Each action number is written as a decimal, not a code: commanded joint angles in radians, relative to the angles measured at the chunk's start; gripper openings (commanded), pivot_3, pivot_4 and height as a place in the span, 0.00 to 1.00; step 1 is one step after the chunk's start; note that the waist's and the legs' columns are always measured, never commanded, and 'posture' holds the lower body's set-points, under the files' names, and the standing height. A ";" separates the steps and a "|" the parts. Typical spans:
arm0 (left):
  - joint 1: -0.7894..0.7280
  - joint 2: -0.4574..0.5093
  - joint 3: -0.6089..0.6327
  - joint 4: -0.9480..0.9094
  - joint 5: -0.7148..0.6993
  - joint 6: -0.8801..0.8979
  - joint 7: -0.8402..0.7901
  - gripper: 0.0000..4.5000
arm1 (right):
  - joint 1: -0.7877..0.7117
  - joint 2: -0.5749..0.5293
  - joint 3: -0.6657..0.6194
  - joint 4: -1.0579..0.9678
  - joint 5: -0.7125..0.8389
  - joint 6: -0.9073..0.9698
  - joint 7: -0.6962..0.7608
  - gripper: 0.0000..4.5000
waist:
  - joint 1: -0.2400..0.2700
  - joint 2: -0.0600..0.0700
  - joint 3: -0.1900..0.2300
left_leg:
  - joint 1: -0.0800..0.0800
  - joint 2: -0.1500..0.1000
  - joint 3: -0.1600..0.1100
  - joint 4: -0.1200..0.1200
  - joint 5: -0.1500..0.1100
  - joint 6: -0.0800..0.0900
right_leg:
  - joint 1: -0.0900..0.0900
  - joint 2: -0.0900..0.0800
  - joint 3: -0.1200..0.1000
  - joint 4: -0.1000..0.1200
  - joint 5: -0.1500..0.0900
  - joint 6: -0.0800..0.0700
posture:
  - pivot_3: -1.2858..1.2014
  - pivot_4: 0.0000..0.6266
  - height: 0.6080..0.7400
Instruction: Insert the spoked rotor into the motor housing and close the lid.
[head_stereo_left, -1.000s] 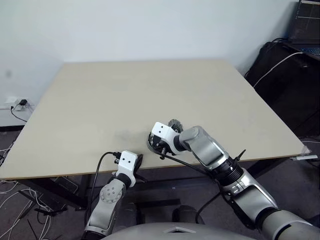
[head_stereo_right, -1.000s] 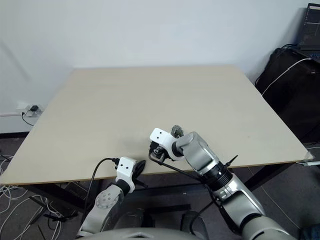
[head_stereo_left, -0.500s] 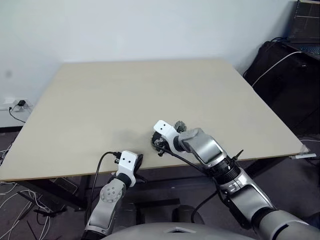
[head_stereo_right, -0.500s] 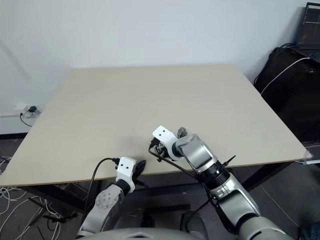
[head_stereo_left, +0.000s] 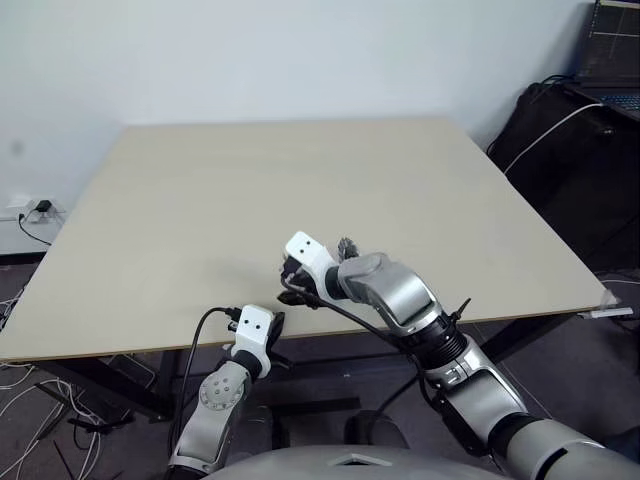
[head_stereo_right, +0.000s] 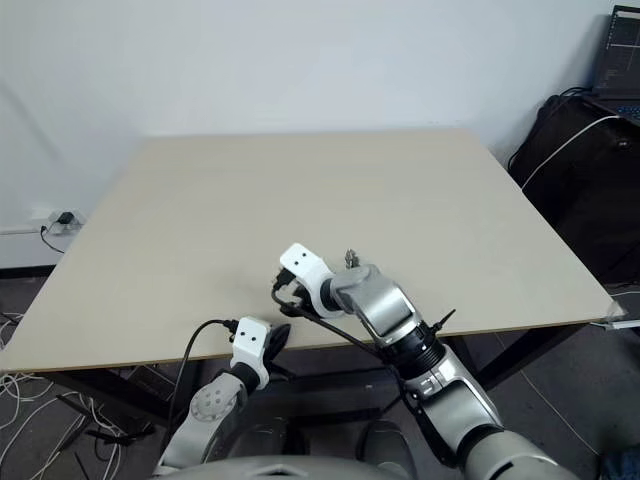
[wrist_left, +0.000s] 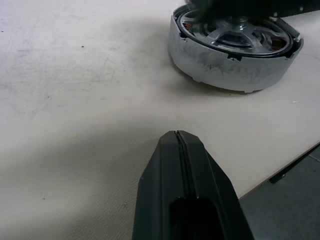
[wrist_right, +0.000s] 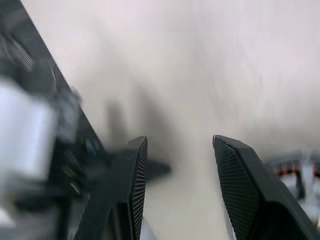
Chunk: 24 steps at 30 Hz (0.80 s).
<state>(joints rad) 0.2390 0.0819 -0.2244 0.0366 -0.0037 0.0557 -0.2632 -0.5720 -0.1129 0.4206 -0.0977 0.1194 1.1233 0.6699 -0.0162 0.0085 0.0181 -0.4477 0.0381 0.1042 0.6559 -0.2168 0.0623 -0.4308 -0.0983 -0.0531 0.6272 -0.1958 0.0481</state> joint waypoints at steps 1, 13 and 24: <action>-0.008 -0.001 -0.004 -0.051 -0.004 -0.002 -0.004 0.00 | -0.014 0.055 -0.113 -0.107 0.047 -0.055 -0.063 0.36 | 0.000 0.000 0.000 | 0.000 0.000 0.000 0.000 0.000 0.000 | 0.000 0.000 0.000 0.000 0.000 0.000 | 0.52 0.00 1.00; 0.004 0.018 -0.015 -0.087 -0.003 0.022 -0.024 0.00 | 0.039 -0.018 -0.420 -0.122 -0.052 -0.238 -0.403 0.01 | 0.005 0.000 0.000 | 0.000 0.000 0.002 -0.003 0.000 -0.001 | -0.001 -0.001 0.000 -0.002 0.000 -0.001 | 0.52 0.00 1.00; -0.006 0.033 -0.029 -0.105 -0.003 0.056 -0.050 0.00 | 0.275 -0.293 -0.279 -0.213 -0.105 -0.056 -0.313 0.01 | -0.010 0.001 0.000 | 0.002 0.000 0.002 -0.005 0.000 -0.001 | 0.000 0.001 0.002 -0.002 -0.003 0.001 | 0.52 0.00 1.00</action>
<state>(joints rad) 0.2450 0.1131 -0.2472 -0.0197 -0.0034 0.1112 -0.3072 -0.2809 -0.4097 0.1334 -0.2355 -0.0149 1.0336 0.3299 -0.0265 0.0098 0.0186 -0.4453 0.0386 0.1058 0.6513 -0.2165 0.0616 -0.4311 -0.0970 -0.0514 0.6256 -0.1993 0.0490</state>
